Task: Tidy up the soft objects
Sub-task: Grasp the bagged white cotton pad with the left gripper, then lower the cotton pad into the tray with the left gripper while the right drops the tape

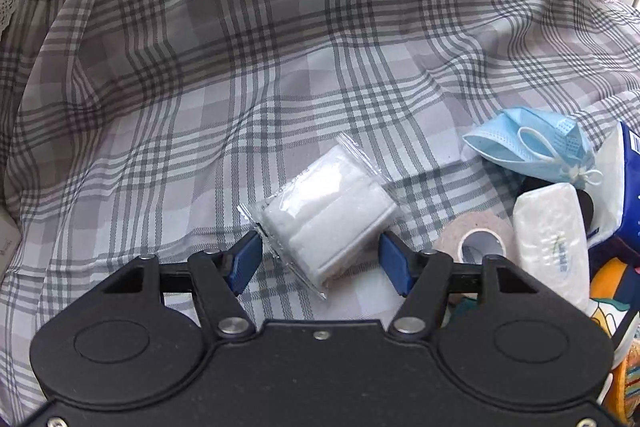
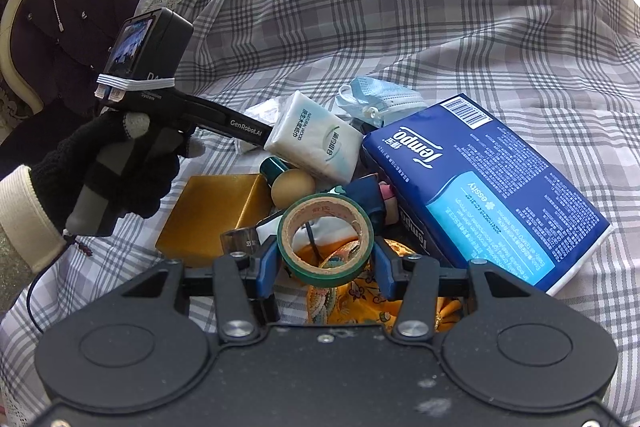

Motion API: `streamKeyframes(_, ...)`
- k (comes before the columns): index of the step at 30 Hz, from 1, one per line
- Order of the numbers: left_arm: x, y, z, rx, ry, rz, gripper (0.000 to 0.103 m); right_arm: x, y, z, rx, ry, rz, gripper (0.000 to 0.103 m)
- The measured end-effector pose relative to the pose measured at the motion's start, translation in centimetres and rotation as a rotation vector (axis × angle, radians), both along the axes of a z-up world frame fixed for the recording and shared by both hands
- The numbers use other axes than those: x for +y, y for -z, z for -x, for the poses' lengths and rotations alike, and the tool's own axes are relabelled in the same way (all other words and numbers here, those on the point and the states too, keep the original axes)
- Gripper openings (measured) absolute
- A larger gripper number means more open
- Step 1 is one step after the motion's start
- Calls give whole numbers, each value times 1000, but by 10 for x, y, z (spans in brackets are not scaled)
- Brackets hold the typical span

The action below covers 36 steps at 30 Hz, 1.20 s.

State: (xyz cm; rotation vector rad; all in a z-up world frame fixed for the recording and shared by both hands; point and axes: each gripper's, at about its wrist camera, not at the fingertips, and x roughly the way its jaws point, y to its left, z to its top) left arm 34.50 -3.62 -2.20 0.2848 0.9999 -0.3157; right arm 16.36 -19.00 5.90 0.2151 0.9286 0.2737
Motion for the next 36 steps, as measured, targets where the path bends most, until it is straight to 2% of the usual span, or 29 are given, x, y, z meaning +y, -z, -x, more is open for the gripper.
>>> streamKeyframes(7, -10, -12, 2, -91, 88, -75, 61, -1, -3, 3, -5, -17, -17, 47)
streamKeyframes(13, -16, -6, -15, -71, 144, -78, 61, 0, -5, 5, -9, -25, -33, 47)
streamKeyframes(17, -19, 10, -27, -11, 142, -73, 62, -2, -4, 4, -6, -24, -35, 47)
streamKeyframes(20, -12, 13, -29, 1, 89, -13, 64, -3, -4, 5, -7, -25, -36, 47)
streamKeyframes(22, -4, 13, -32, 41, 40, 48, 59, -3, -4, 4, -7, -24, -35, 47)
streamKeyframes(23, 0, 12, -31, 54, 22, 76, 53, -3, -4, 5, -7, -23, -34, 47)
streamKeyframes(25, 7, 8, -28, 70, -32, 120, 50, -3, -4, 5, -10, -20, -33, 47)
streamKeyframes(32, 39, -13, 5, 152, -277, 218, 49, -3, -7, 7, -21, 11, -35, 47)
streamKeyframes(36, 53, -38, 44, 167, -351, 220, 49, -2, -11, 9, -22, 44, -19, 47)
